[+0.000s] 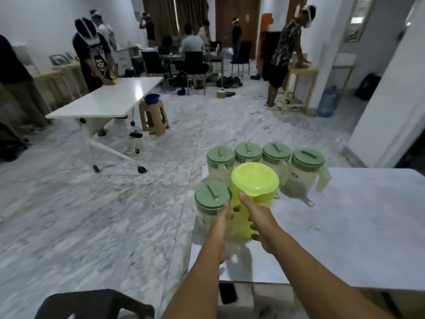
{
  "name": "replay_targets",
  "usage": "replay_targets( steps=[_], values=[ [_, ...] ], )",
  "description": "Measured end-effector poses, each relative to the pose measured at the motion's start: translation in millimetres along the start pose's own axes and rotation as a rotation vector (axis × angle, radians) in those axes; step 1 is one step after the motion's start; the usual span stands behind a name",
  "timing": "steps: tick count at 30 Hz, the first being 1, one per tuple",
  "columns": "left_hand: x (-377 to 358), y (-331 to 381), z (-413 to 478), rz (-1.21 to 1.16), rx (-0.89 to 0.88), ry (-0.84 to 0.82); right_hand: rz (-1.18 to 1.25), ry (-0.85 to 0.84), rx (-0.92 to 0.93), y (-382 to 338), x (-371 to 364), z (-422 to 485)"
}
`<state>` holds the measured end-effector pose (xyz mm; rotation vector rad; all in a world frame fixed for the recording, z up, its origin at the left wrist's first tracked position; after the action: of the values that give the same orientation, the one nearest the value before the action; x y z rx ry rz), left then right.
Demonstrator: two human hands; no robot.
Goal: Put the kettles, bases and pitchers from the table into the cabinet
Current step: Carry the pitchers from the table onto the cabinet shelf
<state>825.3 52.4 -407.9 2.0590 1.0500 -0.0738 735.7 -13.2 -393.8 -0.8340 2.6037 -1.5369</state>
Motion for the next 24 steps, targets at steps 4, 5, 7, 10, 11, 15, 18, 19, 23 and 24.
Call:
replay_targets(
  steps=[4, 5, 7, 10, 11, 15, 18, 19, 23, 24],
  values=[
    [-3.0, 12.8, 26.4, 0.197, -0.338, 0.235, 0.120, 0.236, 0.041, -9.6, 16.2, 1.9],
    [-9.3, 21.2, 22.5, 0.254, -0.418, 0.298, 0.146, 0.324, 0.042, -13.6, 28.5, -0.4],
    [-35.3, 43.1, 5.4, 0.343, -0.565, 0.295, 0.205, 0.477, 0.036, -21.4, 61.4, -11.9],
    [-96.7, 56.2, -31.6, 0.491, -0.709, 0.164, 0.259, 0.692, 0.019, -23.0, 130.5, -46.5],
    [-116.3, 56.6, -39.5, 0.533, -0.740, 0.125, 0.251, 0.736, 0.016, -21.3, 150.7, -56.2],
    [-240.9, 7.5, -113.6, 0.555, -0.779, -0.118, 0.296, 1.065, 0.020, -1.5, 283.6, -162.5],
    [-335.8, -61.3, -189.7, 0.564, -0.804, -0.353, 0.288, 1.375, 0.004, 28.1, 386.1, -274.4],
    [-364.1, -87.4, -219.5, 0.553, -0.809, -0.440, 0.294, 1.469, -0.010, 43.7, 417.0, -313.5],
    [-453.6, -205.0, -346.3, 0.476, -0.727, -0.765, 0.276, 1.836, -0.093, 110.7, 504.5, -470.0],
    [-471.5, -234.6, -377.0, 0.449, -0.681, -0.839, 0.273, 1.918, -0.103, 125.2, 518.1, -506.9]
  ],
)
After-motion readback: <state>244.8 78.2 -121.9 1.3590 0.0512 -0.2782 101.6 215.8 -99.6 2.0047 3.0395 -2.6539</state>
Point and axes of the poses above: each hand's wrist, its own z-axis towards the middle knuckle, its own x-axis out of the back of the hand, y = z × x, the point moved 4 cm from there along z, towards the middle knuckle, and after that the axes turned 14 degrees about -z, right-handed, at the moved point
